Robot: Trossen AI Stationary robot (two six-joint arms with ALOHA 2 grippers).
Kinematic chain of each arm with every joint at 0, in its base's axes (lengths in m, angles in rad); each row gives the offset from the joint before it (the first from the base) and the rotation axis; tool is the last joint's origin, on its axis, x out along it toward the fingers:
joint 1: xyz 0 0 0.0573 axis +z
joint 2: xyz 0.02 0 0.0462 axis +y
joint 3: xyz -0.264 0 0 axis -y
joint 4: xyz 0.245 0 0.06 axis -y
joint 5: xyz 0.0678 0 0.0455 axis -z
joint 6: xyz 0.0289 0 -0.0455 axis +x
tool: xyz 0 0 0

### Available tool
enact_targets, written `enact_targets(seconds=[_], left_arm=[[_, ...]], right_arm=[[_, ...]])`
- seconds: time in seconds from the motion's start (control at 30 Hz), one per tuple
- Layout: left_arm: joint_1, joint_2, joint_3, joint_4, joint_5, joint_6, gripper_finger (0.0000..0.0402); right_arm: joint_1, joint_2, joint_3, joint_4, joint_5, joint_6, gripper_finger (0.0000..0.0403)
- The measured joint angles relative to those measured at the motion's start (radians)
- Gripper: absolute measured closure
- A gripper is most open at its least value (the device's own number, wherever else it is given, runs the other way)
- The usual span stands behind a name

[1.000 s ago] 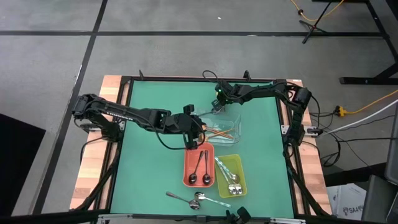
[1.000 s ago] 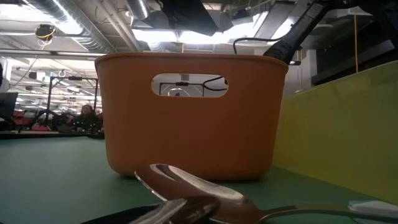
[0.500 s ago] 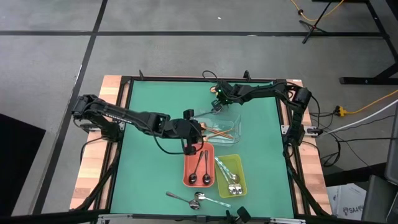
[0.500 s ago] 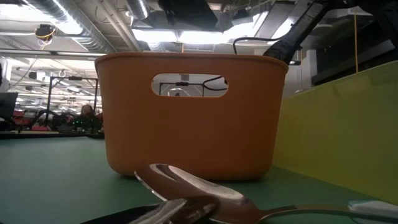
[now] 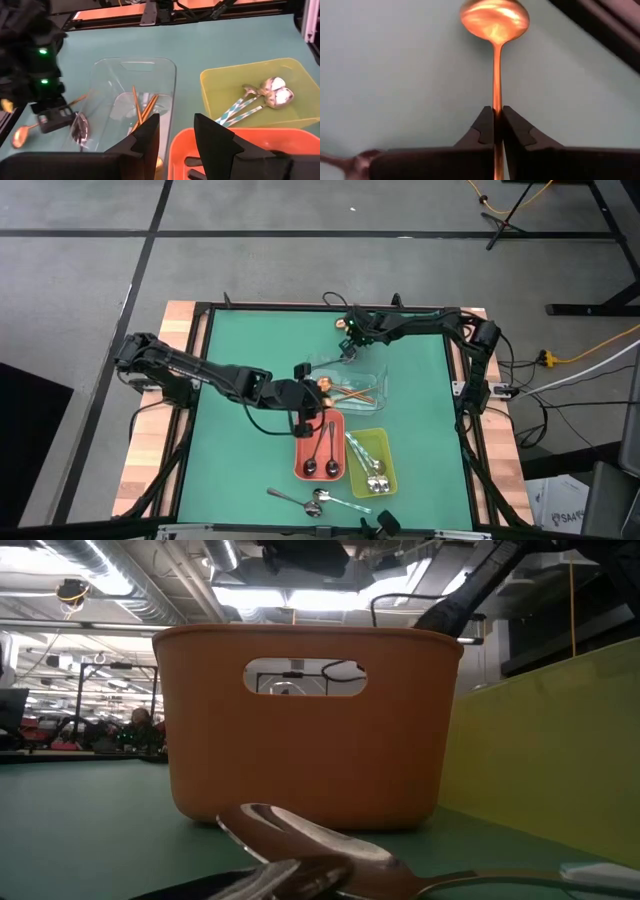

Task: Sort silverware by color (type)
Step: Put the gold spoon into the transparent bin

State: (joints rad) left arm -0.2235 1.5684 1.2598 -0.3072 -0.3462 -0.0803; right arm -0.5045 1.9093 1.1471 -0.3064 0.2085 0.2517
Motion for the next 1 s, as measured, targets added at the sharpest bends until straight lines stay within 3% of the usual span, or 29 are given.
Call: enact_targets(seconds=[0.47,1.0], left_arm=[[-0.042,0.0,0.0,0.0,0.0,0.0,0.0285],[-0.073,0.0,0.0,-0.053,0.0,-0.026,0.0285]], right_arm=[[0.026,-0.009,0.362,-0.35,0.009,-0.155,0.0401],[0.264,-0.01,0.735,-0.798,0.01,-0.258,0.0402]])
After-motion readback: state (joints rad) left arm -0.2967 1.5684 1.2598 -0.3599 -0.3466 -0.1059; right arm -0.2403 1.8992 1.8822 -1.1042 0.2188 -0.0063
